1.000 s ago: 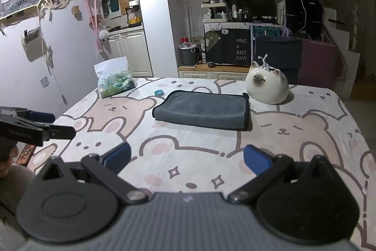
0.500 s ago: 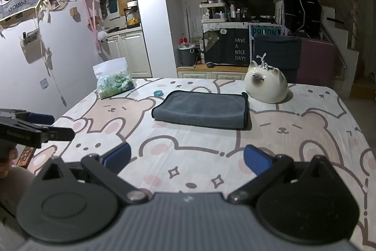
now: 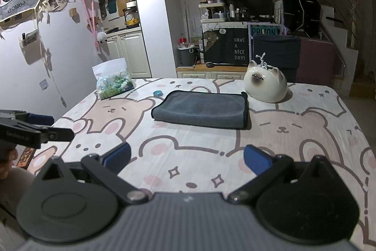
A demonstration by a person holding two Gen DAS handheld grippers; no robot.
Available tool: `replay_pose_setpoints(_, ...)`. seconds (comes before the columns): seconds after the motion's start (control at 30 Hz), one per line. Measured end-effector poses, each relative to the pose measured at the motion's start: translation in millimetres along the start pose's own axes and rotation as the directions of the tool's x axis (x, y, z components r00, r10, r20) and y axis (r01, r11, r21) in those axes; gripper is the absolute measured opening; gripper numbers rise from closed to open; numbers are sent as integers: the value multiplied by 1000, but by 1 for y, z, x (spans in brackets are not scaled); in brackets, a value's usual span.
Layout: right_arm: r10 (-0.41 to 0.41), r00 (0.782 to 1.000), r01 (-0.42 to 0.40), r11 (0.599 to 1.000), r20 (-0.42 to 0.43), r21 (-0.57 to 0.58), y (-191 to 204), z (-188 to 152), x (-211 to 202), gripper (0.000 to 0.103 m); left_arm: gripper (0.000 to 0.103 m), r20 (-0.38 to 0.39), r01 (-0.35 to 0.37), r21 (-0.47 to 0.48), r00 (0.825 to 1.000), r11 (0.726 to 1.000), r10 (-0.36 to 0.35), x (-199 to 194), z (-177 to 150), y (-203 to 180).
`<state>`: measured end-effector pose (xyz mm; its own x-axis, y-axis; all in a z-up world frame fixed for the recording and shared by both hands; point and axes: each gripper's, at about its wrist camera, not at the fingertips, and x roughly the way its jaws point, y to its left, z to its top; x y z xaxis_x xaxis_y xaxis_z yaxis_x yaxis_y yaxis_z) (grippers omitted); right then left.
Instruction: Fold towel
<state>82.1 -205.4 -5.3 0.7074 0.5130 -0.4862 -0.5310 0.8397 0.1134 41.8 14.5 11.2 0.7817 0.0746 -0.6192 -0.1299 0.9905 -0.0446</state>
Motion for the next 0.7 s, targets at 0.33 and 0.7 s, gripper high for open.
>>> replay_pose_setpoints(0.33,-1,1000,1,1000,0,2,1,-1,0,103,103,0,0,-2,1000,1000,0,0,0,0)
replay_pose_setpoints(0.7,0,1000,0,1000,1,5,1,-1,0,103,103,1,1,-1,1000,1000,-1,0,0,0)
